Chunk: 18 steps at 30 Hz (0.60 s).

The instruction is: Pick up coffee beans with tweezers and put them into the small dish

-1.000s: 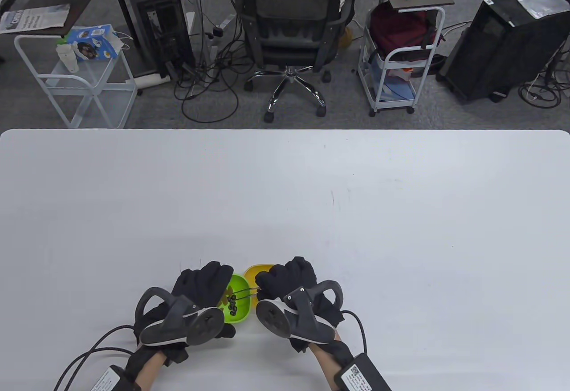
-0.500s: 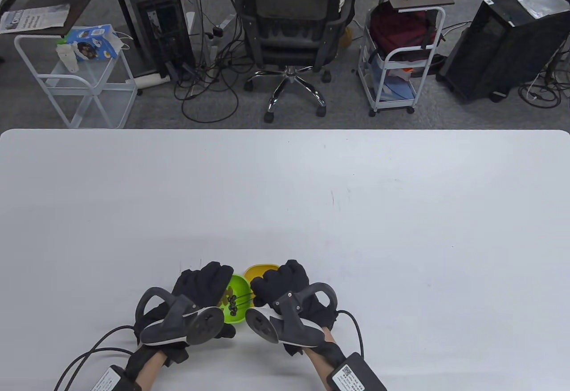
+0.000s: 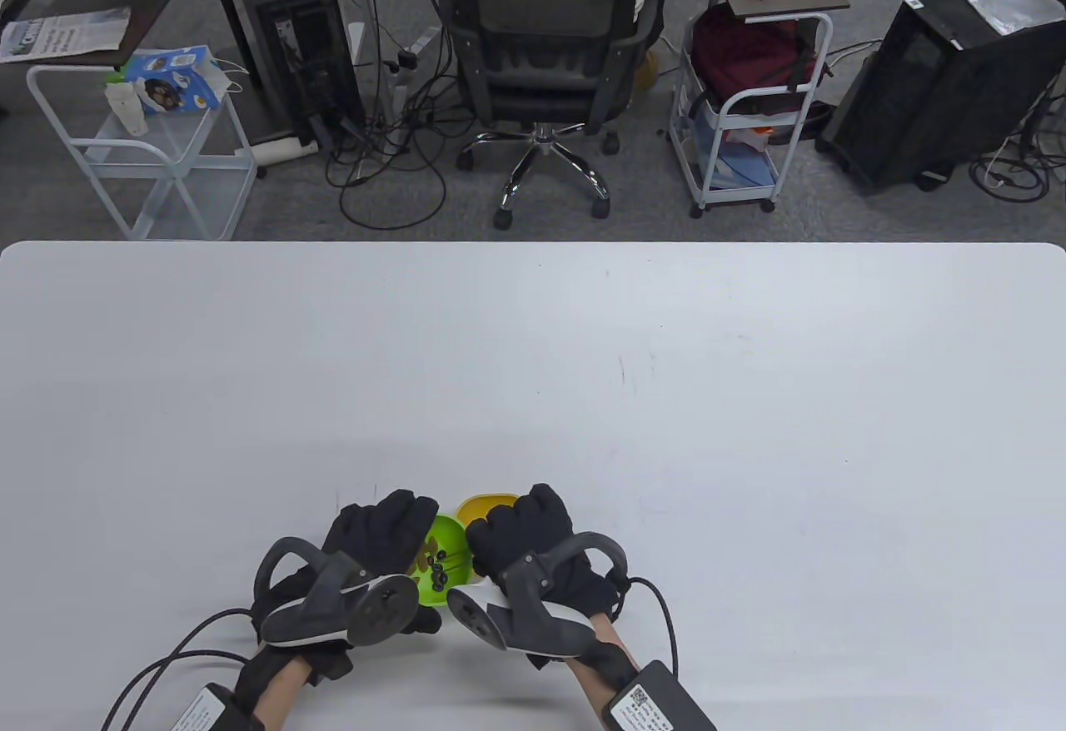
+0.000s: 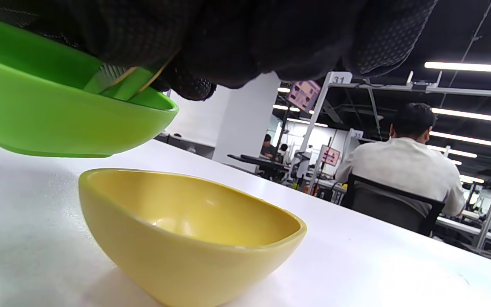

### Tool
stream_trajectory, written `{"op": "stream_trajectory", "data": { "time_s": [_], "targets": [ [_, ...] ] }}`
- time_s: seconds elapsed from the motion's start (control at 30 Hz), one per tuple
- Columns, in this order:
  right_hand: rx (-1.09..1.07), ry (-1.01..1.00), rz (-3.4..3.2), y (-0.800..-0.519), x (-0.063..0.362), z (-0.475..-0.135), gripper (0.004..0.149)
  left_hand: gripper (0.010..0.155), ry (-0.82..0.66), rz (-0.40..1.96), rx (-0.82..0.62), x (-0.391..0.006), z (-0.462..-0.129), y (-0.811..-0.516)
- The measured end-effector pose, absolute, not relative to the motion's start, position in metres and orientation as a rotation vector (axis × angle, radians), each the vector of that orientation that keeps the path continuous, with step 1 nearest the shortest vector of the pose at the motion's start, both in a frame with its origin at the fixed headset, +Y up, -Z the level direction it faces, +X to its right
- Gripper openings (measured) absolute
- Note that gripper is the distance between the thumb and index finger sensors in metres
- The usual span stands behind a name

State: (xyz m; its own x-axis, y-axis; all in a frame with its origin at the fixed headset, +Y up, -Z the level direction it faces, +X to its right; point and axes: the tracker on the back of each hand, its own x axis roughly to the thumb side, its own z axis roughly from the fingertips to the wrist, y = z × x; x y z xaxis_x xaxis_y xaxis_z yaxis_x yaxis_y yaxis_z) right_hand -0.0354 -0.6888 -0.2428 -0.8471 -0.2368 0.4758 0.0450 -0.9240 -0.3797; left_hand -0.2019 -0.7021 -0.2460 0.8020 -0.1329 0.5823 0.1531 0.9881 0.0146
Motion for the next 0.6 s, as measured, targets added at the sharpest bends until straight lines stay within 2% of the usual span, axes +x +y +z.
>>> {"op": "stream_trajectory", "data": {
  "time_s": [0.6],
  "targets": [
    [-0.768,0.514,-2.876,-0.6835,-0.0317,-0.2448,0.043,0.114,-0.621,-0.155,-0.034,-0.2018,-0.2455,-0.7021]
  ]
}}
